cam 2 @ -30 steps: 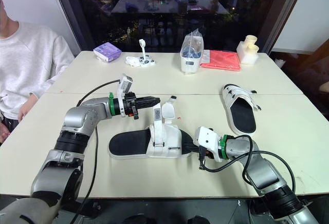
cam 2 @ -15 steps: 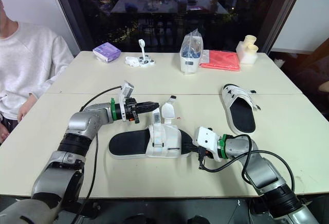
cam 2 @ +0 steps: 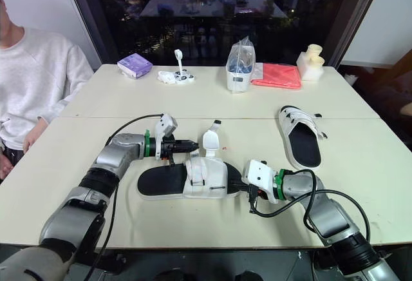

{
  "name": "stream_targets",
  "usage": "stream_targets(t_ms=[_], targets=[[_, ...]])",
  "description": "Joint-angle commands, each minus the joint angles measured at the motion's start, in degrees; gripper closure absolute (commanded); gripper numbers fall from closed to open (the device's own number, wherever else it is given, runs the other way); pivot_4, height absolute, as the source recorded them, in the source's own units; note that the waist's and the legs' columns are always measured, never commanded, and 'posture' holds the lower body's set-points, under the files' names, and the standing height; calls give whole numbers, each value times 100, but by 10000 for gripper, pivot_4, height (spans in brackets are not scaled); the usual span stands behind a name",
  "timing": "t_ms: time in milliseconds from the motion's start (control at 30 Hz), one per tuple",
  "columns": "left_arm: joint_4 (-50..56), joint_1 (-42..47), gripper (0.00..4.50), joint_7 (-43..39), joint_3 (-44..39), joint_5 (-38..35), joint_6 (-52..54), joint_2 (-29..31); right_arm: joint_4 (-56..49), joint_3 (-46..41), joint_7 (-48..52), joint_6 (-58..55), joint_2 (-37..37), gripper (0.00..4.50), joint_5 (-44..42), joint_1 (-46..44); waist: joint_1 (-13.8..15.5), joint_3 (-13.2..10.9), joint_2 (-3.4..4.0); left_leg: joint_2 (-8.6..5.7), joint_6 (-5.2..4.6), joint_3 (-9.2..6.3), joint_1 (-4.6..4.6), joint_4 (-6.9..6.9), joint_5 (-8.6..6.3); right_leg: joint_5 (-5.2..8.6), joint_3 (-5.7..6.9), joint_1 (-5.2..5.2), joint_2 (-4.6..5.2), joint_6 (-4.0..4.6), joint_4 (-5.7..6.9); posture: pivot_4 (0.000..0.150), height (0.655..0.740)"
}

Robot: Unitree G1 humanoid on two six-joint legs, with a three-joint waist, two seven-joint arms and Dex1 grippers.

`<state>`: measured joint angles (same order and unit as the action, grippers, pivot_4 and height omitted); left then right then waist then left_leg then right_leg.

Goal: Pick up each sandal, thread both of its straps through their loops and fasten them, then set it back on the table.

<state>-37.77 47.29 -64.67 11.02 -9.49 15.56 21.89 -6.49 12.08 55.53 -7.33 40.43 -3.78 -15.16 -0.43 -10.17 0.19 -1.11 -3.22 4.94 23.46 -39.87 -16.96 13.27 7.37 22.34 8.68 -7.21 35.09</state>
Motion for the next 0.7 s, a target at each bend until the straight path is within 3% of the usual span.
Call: stream_targets(t_ms=[33,167,400,700], targets=[[154,-99,20389,-302,161,170,-186,109,208,161,76,-157,104,45000,207,164,14,-1,-2,0,0,-1,0,0,0,0,0,0,0,0,0,1500,7400],[210,-131,639,-472,156,197,-309,105,233,159,78,-127,109,45000,229,169,69,0,0,-1,-3,-2,0,0,-4,0,1,0,10,0,-6,1500,7400],[-272,193,639,-121,-103,357,-678,62,242,175,64,-124,91,45000,250,134,113,0,-2,0,-3,-3,0,-2,-6,0,1,7,13,0,-10,1500,7400],[-359,528,639,-253,-584,-135,-71,-4,260,201,45,-104,76,45000,265,110,101,-1,-5,0,-18,-2,4,-1,2,0,2,0,8,0,-5,1500,7400]])
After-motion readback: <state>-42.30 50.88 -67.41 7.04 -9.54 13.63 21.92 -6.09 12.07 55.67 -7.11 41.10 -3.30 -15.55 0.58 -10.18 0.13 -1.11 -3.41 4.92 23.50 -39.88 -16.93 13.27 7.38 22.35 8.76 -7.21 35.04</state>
